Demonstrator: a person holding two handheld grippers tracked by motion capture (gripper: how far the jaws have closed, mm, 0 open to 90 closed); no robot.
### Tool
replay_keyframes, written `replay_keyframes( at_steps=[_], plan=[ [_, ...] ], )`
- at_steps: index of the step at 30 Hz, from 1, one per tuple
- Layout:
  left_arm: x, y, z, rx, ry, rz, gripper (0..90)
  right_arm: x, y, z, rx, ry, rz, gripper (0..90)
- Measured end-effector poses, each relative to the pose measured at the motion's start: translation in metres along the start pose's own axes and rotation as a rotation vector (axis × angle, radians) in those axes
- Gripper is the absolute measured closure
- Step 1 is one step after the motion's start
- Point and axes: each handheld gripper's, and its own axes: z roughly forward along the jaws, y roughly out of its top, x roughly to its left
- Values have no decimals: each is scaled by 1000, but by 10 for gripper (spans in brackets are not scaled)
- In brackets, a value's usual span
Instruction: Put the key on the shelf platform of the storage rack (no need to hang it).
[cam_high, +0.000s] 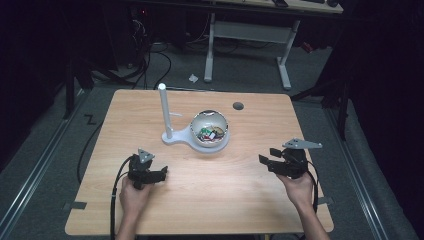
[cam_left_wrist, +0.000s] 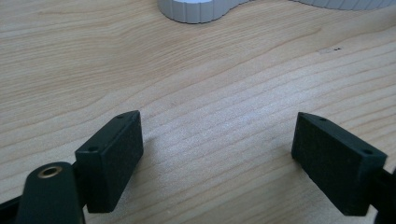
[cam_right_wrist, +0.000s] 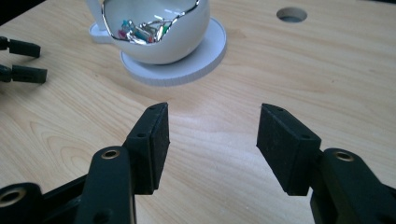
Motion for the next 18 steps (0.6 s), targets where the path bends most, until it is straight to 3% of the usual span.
replay_keyframes(
  at_steps=[18],
  plan=[
    [0, 0, 0, 0, 0, 1, 170, 9, -28, 25, 30, 15, 21, 443]
  ],
)
